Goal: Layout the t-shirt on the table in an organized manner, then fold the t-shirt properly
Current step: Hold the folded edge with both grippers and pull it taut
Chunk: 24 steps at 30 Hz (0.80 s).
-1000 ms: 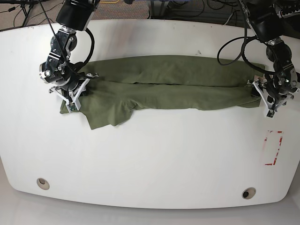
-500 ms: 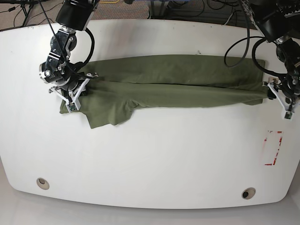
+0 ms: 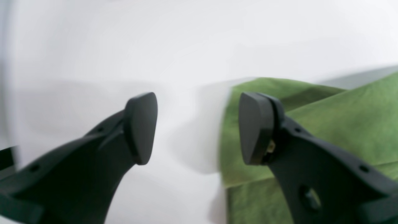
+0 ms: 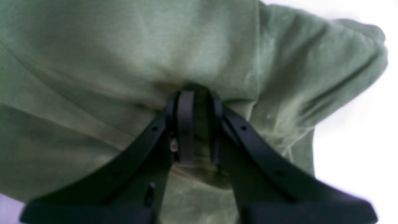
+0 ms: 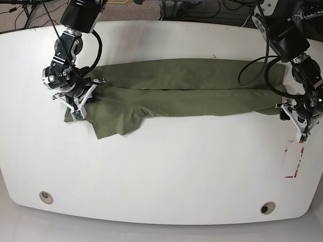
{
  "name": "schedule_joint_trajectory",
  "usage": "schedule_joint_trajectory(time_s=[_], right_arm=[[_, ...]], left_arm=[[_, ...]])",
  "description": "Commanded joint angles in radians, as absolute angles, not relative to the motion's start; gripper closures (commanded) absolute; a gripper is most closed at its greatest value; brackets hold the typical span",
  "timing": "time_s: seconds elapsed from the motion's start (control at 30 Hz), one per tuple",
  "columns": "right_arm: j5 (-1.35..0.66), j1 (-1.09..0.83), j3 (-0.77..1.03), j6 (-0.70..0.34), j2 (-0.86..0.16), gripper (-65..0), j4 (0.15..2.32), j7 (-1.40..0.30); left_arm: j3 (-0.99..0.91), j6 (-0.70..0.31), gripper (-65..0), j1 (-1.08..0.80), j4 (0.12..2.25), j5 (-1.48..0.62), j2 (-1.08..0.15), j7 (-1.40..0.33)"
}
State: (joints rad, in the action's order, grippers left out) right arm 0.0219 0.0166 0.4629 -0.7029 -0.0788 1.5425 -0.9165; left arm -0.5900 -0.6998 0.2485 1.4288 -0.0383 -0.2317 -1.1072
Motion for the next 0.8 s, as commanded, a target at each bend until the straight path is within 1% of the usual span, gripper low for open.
schedule_joint_trajectory(time_s=[0.0,0.3,0.77], right_arm=[[0.053,0.019,0.463,-0.698,-0.085,-8.1,1.546,-0.951],[0.053,0.016,0.463,-0.698,-0.087,-8.1,1.546,-0.951],[0.051,0.018,0.463,-0.698,-0.087,-8.1,1.546,-0.951]], left_arm=[[-0.591,-0.698,-38.3,0.291,1.379,-0.044,-0.242,-1.092],[-0.591,-0.698,-38.3,0.317,1.265,-0.044,-0.231,-1.082],[-0.587,-0.698,-38.3,0.337,1.139,-0.041,-0.228,-0.998]])
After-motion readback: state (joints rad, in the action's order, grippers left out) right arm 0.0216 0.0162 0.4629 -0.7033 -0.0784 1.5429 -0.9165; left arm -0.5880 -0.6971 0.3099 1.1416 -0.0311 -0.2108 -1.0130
